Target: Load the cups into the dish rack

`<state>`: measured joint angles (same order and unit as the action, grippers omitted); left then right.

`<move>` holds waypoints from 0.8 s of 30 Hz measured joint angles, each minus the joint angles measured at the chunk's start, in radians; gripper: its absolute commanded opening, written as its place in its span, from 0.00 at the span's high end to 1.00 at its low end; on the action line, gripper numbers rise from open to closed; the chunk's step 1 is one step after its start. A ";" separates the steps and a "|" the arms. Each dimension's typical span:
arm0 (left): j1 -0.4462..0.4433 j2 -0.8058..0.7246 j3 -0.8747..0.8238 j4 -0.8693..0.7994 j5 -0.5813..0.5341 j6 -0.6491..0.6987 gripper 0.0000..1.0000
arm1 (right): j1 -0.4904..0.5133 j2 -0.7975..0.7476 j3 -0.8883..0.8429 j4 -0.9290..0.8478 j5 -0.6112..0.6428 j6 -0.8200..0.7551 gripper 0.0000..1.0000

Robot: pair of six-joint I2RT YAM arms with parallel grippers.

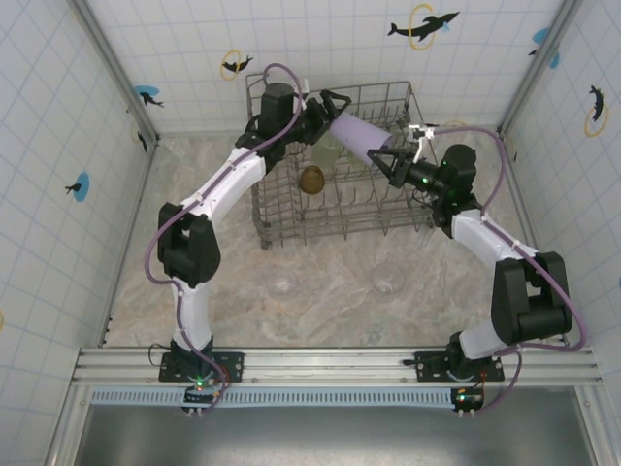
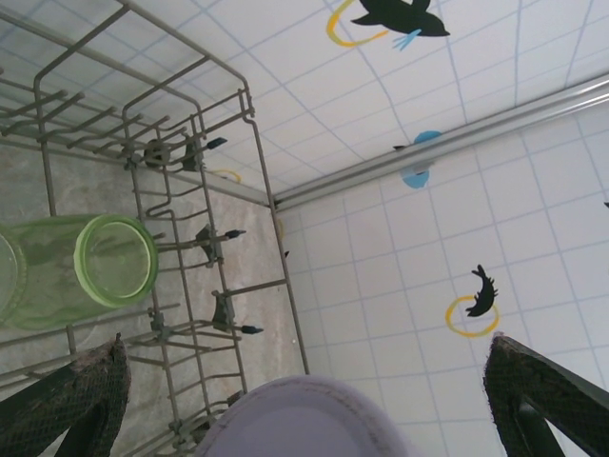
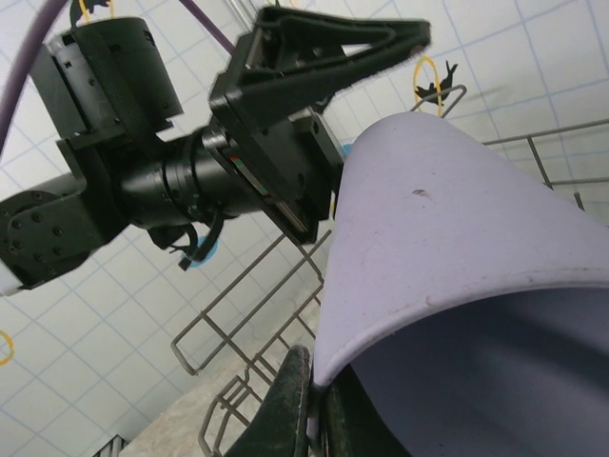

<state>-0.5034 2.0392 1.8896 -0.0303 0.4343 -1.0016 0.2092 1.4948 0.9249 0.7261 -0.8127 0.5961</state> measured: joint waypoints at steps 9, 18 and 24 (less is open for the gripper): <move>-0.014 0.032 -0.011 0.039 0.025 -0.040 0.10 | 0.000 0.015 0.002 0.039 0.000 0.023 1.00; -0.017 0.028 -0.078 0.194 0.055 -0.135 0.72 | -0.001 0.026 0.003 0.004 -0.004 0.020 0.96; -0.020 0.030 -0.113 0.243 0.083 -0.163 1.00 | -0.002 0.025 0.006 -0.003 0.009 0.002 0.60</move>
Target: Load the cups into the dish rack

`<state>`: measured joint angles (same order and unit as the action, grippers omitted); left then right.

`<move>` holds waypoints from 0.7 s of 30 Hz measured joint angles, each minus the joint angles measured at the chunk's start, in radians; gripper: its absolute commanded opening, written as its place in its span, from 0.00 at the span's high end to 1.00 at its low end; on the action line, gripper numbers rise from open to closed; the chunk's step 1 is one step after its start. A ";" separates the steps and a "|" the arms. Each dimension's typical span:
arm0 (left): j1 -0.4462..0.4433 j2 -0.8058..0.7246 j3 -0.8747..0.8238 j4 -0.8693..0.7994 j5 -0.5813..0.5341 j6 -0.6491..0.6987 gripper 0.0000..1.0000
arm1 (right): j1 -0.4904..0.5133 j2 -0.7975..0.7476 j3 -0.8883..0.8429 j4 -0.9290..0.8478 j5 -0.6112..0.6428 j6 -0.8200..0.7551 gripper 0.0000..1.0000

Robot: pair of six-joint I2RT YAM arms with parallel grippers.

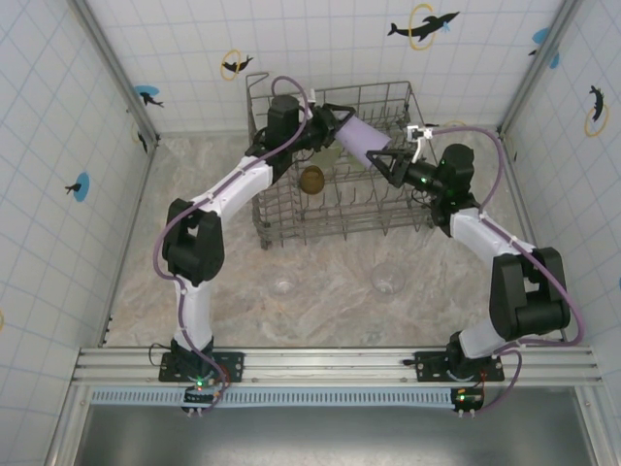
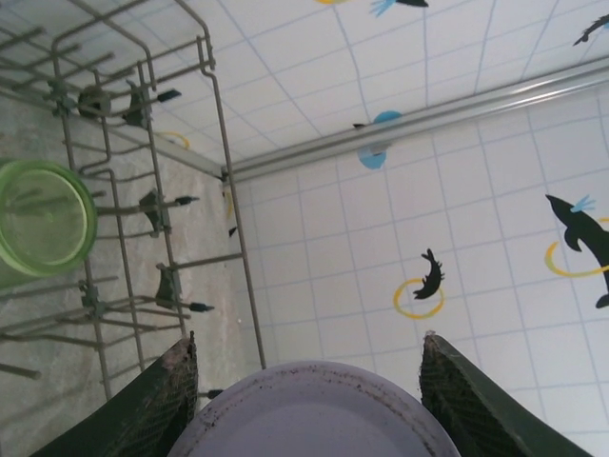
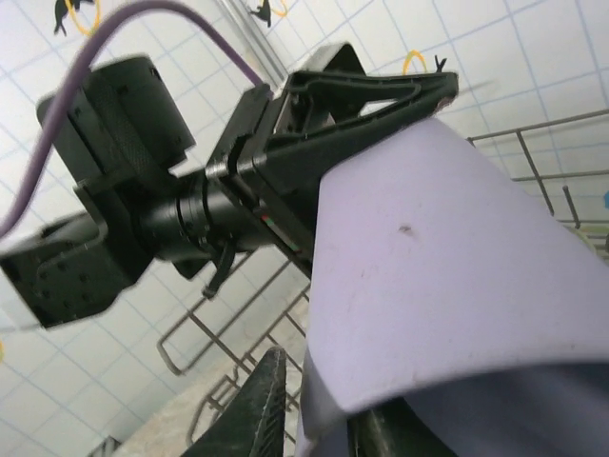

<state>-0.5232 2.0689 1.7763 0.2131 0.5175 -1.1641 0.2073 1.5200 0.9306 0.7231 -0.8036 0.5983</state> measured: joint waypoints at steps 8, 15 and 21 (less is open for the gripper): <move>-0.008 0.002 -0.001 0.010 -0.005 0.044 1.00 | -0.015 -0.049 0.004 -0.099 0.045 -0.057 0.15; -0.008 0.002 0.026 -0.032 -0.100 0.187 1.00 | -0.032 -0.183 0.004 -0.307 0.189 -0.141 0.05; -0.009 0.002 0.027 -0.075 -0.198 0.319 1.00 | -0.046 -0.288 0.004 -0.467 0.355 -0.192 0.03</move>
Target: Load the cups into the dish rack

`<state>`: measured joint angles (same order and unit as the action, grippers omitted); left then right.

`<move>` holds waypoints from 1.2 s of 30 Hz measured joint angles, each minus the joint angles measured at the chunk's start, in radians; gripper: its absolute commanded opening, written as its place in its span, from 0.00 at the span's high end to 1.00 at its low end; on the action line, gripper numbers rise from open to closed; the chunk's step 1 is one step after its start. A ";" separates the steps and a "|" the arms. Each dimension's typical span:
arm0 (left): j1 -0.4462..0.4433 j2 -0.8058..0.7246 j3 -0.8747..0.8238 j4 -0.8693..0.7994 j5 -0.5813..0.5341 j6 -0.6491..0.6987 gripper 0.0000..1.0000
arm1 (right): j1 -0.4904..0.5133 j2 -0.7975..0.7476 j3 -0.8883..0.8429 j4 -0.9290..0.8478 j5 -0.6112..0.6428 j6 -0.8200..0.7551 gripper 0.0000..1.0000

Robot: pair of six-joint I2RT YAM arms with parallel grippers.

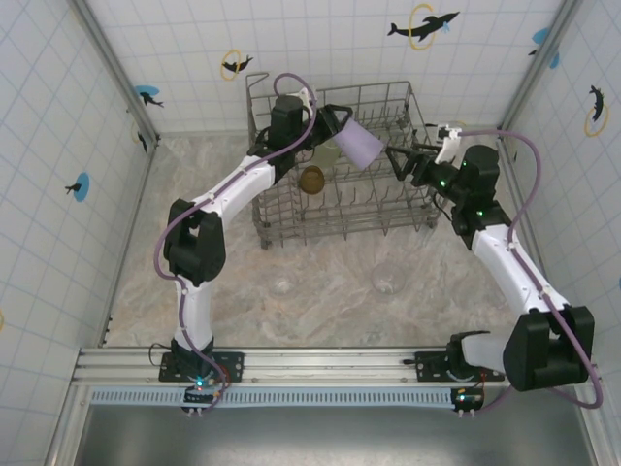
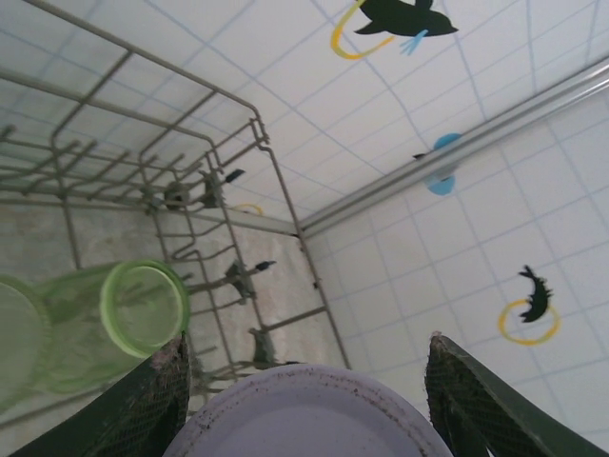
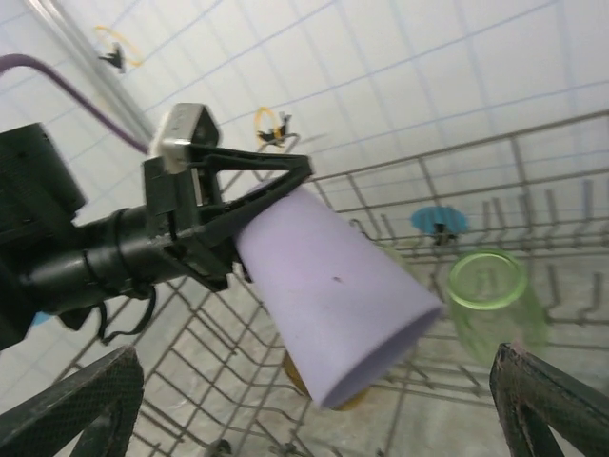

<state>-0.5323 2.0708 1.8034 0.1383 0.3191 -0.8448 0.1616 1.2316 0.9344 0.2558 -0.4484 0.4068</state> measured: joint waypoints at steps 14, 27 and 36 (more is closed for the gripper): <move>-0.128 0.053 0.130 0.027 -0.255 0.318 1.00 | -0.027 -0.094 -0.029 -0.195 0.222 -0.057 0.02; -0.213 0.292 0.264 0.164 -0.399 0.533 1.00 | -0.039 -0.192 -0.162 -0.191 0.348 -0.072 0.01; -0.248 0.338 0.287 0.190 -0.444 0.630 1.00 | -0.042 -0.194 -0.182 -0.177 0.362 -0.075 0.01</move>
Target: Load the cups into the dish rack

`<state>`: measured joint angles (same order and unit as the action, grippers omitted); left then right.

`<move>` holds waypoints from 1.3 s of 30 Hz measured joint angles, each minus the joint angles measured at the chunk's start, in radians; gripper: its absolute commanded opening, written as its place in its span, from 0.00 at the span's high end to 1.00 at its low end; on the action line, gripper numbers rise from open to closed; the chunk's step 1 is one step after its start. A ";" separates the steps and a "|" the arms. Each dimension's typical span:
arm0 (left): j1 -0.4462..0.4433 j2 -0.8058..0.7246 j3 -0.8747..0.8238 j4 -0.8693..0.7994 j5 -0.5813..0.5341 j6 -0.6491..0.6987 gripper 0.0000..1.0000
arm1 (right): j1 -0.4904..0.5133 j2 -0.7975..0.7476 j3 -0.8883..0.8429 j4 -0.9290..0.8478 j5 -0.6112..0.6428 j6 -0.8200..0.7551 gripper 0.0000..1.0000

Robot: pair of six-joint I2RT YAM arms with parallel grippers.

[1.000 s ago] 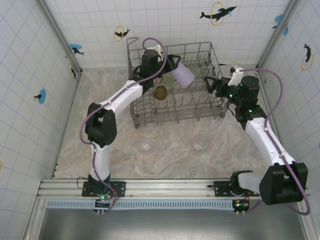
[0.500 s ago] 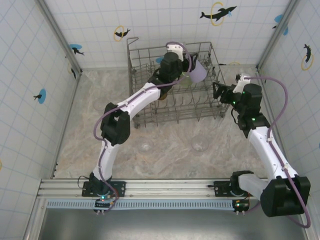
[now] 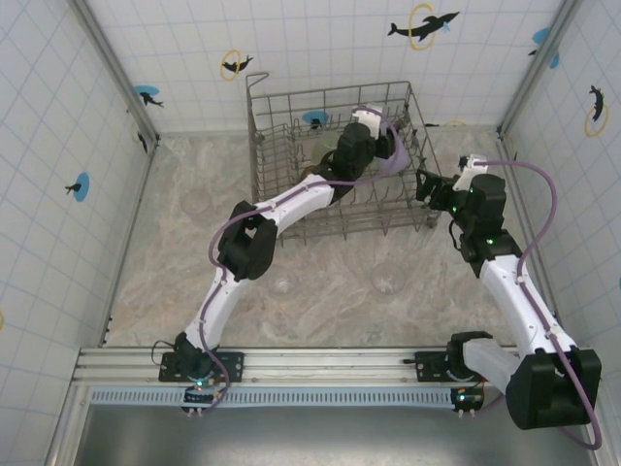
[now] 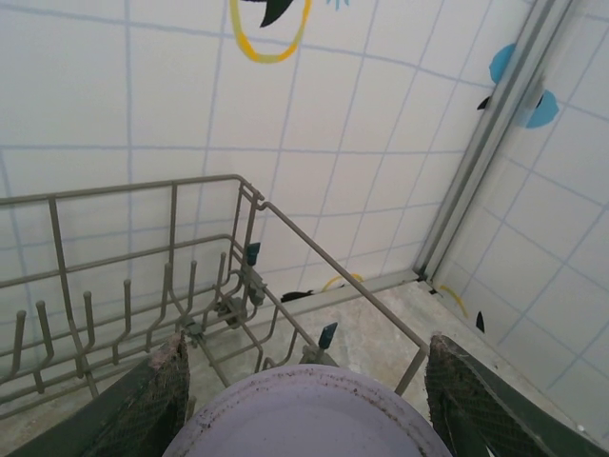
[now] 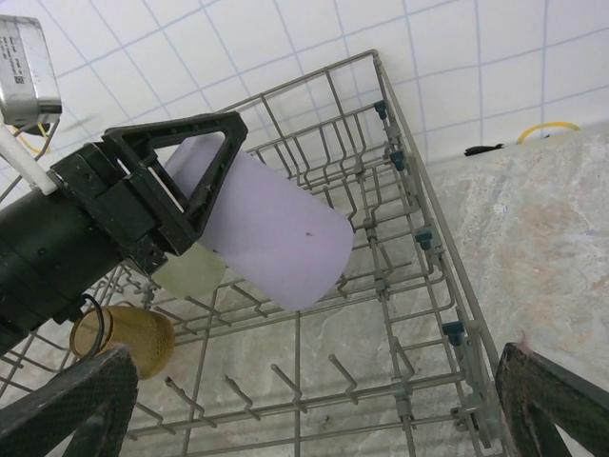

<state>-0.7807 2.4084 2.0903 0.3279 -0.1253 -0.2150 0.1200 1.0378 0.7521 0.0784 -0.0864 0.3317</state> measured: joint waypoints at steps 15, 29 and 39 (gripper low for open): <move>-0.011 -0.377 -0.257 -0.009 -0.139 0.113 1.00 | -0.004 0.000 -0.019 0.008 0.006 0.001 0.00; -0.010 -0.286 -0.322 -0.032 -0.243 0.193 1.00 | -0.004 0.005 -0.023 0.008 0.002 0.009 0.00; 0.004 -0.237 -0.319 -0.054 -0.246 0.185 1.00 | -0.004 0.005 -0.024 0.008 0.002 0.013 0.00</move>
<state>-0.7769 2.1715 1.7718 0.2737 -0.3710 -0.0303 0.1158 1.0424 0.7284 0.0868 -0.0849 0.3450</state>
